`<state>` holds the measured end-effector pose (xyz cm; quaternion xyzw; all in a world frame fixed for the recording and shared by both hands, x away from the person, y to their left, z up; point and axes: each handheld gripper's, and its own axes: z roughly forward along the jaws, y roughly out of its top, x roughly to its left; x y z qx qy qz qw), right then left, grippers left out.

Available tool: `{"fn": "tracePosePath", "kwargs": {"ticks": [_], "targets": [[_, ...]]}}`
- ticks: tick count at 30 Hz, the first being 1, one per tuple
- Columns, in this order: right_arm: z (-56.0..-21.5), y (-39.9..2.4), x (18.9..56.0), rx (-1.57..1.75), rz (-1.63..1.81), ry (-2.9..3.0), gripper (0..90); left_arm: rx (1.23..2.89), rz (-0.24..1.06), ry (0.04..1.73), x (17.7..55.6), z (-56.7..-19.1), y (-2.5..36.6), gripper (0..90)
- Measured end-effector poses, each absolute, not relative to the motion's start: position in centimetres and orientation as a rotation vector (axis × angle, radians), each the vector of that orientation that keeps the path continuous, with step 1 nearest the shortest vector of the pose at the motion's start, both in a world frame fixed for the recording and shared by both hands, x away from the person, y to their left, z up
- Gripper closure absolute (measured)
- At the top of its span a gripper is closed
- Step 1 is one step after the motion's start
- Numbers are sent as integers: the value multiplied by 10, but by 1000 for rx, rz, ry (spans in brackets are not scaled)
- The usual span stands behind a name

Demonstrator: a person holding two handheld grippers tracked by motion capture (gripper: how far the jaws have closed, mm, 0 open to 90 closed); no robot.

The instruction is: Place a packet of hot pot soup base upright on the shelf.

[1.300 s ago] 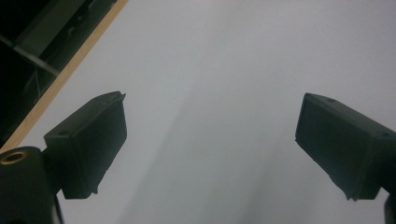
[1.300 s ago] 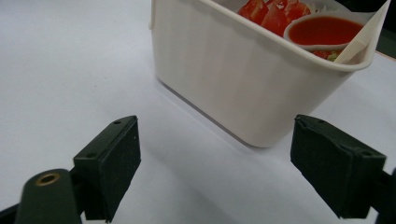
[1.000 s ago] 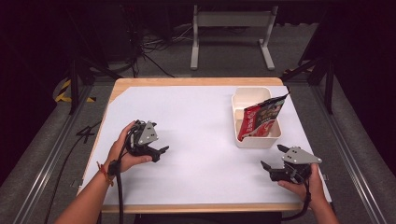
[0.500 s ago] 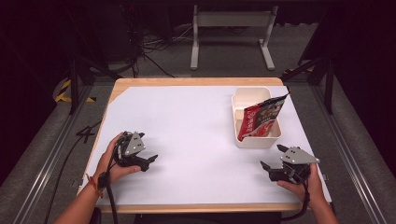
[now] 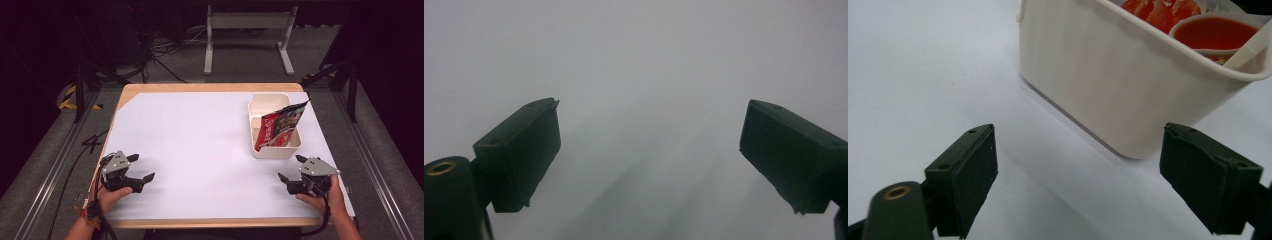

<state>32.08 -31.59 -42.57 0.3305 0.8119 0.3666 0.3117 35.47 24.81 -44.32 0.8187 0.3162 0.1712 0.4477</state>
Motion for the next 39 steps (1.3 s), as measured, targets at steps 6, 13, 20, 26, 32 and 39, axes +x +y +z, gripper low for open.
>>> {"fn": "tracePosePath", "kwargs": {"ticks": [6, 13, 20, 26, 32, 39], "targets": [[-426, -318, 322, 872, 964, 2140, 156, 2022, 438, 767, 357, -443, 248, 100], [-426, -319, 321, 883, 968, 2135, 158, 2041, 449, 756, 358, -444, 248, 100], [-426, -320, 320, 885, 969, 2132, 158, 2034, 444, 759, 358, -443, 248, 106], [-427, -320, 321, 879, 965, 2138, 158, 2044, 443, 763, 360, -444, 248, 104], [-428, -322, 320, 887, 966, 2136, 158, 2045, 444, 756, 362, -444, 247, 104], [-427, -326, 316, 902, 969, 2118, 158, 2048, 456, 744, 364, -443, 244, 102]]}}
